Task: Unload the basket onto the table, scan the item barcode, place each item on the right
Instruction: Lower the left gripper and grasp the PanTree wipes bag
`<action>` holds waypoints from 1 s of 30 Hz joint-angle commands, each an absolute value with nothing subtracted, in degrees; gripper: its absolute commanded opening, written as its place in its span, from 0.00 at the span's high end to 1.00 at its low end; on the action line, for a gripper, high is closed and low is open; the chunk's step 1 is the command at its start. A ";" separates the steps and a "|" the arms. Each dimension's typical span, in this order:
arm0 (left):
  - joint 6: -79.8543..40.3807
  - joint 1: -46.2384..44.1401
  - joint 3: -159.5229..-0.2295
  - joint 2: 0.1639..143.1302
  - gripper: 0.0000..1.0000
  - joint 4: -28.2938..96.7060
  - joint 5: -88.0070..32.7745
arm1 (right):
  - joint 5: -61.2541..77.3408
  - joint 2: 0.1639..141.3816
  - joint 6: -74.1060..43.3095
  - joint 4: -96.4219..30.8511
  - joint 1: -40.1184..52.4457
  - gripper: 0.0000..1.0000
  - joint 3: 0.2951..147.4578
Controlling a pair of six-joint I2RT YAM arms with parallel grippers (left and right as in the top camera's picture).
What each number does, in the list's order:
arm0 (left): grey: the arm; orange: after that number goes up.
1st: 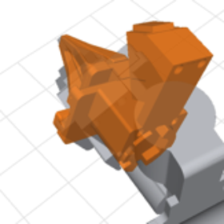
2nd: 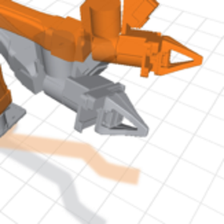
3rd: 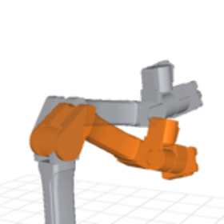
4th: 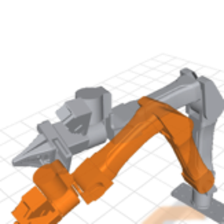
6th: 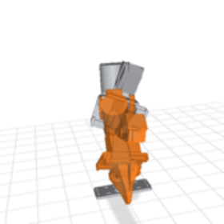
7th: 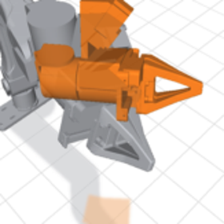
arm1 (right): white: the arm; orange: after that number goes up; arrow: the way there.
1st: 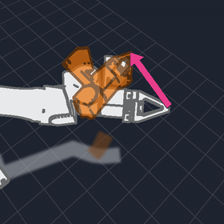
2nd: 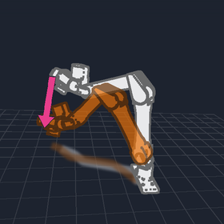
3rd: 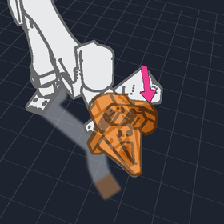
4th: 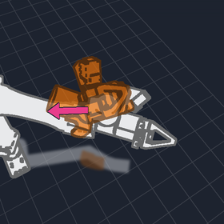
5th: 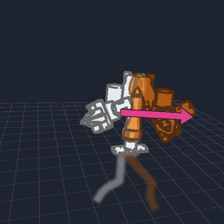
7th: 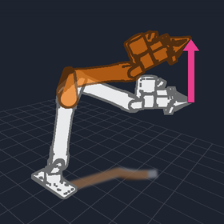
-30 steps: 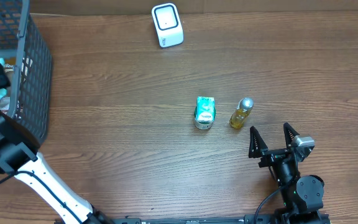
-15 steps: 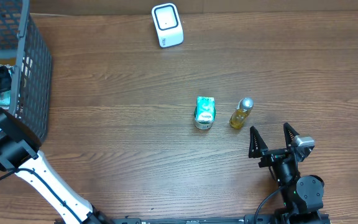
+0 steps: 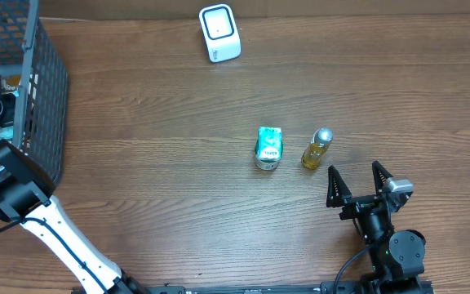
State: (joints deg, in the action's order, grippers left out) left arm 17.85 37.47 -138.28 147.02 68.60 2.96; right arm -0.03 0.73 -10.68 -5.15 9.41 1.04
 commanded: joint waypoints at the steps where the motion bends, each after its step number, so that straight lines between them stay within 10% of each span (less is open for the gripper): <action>1: 18.90 37.58 -137.32 152.40 0.00 69.89 3.60 | -0.30 0.16 -10.70 -4.80 9.34 0.00 0.45; 6: 19.33 37.58 -137.08 152.75 0.60 69.84 3.64 | -0.30 0.16 -10.70 -4.80 9.34 0.00 0.45; 8: 19.31 37.58 -137.08 152.75 0.70 70.02 3.62 | -0.30 0.16 -10.70 -4.80 9.34 0.00 0.45; 30: 9.93 37.58 -137.16 132.68 0.81 66.32 2.79 | -0.30 0.16 -10.70 -4.80 9.34 0.00 0.45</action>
State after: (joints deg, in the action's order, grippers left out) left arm 12.71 37.47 -136.40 140.94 67.20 4.16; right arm -0.01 0.73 -10.68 -5.13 9.41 1.04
